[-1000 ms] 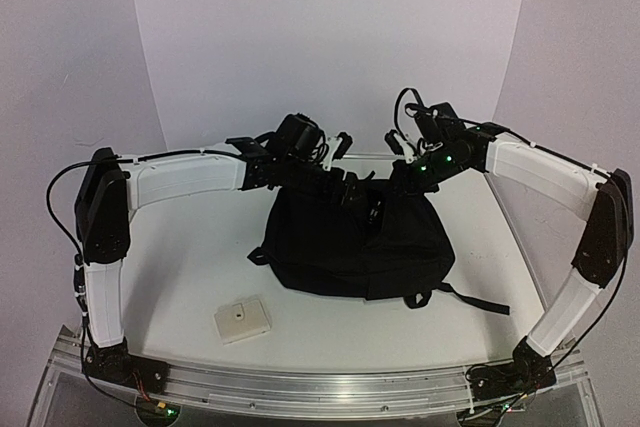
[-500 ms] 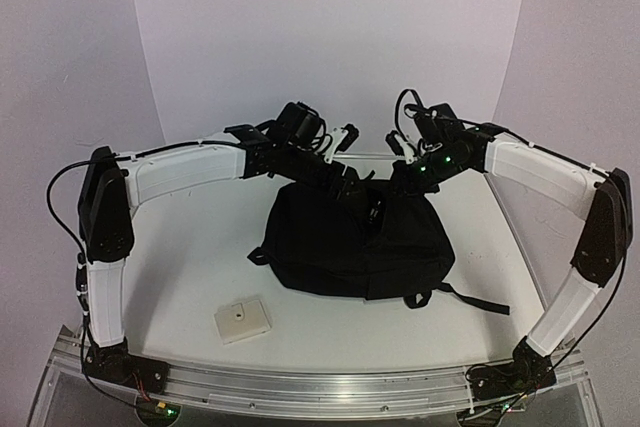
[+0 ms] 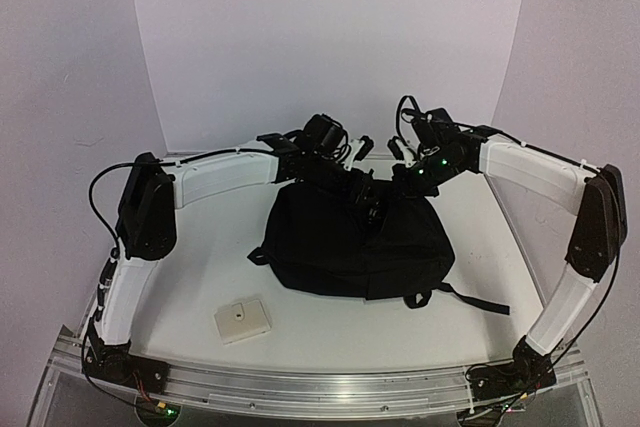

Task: Pack the student bag
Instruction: Place the stationery in the student bag.

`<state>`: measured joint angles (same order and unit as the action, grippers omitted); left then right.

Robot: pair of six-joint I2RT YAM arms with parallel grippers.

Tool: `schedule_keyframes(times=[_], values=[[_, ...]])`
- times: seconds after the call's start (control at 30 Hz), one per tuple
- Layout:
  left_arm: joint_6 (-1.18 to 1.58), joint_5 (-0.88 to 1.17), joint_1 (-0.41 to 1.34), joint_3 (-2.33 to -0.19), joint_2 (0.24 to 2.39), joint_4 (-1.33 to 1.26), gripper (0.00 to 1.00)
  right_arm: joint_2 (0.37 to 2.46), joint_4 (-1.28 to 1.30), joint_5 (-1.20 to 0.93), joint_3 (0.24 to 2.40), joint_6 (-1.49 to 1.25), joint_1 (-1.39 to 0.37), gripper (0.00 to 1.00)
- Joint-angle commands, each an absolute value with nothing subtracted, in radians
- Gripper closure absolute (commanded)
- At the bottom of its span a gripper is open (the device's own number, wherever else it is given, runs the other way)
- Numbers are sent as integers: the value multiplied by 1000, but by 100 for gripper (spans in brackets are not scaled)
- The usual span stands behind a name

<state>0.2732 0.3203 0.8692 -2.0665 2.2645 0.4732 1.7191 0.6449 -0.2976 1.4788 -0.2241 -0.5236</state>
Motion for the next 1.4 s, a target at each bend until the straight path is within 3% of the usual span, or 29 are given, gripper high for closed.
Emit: schedule_keyframes(times=[0.0,0.13,0.33,0.7,1.07,1.37], values=[[318,270,855,-2092,2262,508,41,1727,621,-308,1522,-232,-508,100],[373,260,816,-2010,2228,479,49,1729,620,-361,1535,-223,-509,100],[383,213,795,-2024,2248,551,53,1741,620,-430,1558,-218,-508,100],[316,323,798,-1912,2141,465,53,1778,621,-450,1597,-218,-508,100],[297,56,801,-1937,2101,546,49,1813,621,-483,1600,-231,-508,100],[269,100,802,-2024,2186,562,53,1833,621,-501,1624,-247,-508,100]])
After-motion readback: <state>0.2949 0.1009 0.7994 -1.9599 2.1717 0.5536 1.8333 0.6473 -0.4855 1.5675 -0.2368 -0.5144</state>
